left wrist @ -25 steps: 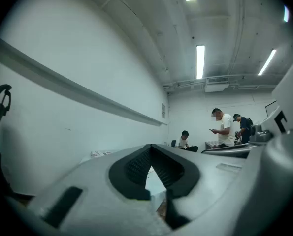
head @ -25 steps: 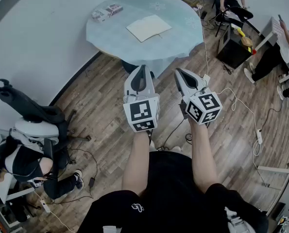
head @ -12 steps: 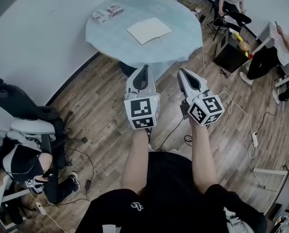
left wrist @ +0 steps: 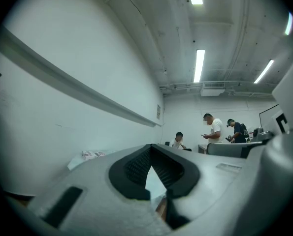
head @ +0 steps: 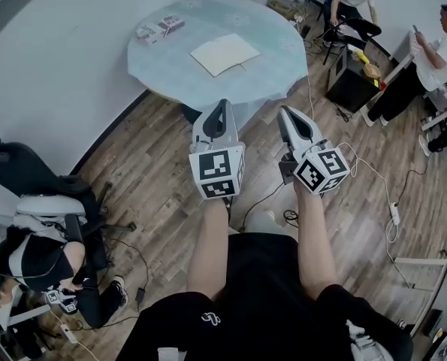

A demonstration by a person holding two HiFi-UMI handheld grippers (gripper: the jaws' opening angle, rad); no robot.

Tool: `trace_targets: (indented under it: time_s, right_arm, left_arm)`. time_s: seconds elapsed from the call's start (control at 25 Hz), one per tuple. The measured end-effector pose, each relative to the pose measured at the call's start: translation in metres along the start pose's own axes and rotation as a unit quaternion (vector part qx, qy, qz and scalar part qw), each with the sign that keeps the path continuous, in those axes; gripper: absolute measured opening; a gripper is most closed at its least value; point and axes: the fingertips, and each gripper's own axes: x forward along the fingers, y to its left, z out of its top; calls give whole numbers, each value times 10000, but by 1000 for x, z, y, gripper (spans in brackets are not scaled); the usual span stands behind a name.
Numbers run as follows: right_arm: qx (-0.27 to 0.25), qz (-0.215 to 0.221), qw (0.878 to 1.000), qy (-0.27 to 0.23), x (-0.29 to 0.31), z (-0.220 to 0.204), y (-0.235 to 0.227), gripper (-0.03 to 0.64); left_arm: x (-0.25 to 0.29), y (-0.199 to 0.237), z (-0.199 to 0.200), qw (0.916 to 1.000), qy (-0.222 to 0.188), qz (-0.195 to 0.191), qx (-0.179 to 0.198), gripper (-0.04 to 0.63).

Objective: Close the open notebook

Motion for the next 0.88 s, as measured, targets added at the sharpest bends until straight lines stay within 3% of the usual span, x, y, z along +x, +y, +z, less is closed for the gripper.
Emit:
trace_targets:
  time_s: [0.36, 0.76, 0.88]
  right_arm:
    - [30, -51, 9999, -99, 17, 0, -15, 11]
    - [94, -102, 9999, -81, 55, -12, -65, 11]
    - [-209, -147, 9996, 132, 78, -23, -82, 11]
  left_arm:
    - [19, 9, -4, 10000, 51, -28, 10, 3]
    - [74, 27, -27, 9998, 168, 81, -45, 3]
    - [103, 42, -33, 9993, 222, 110, -275, 3]
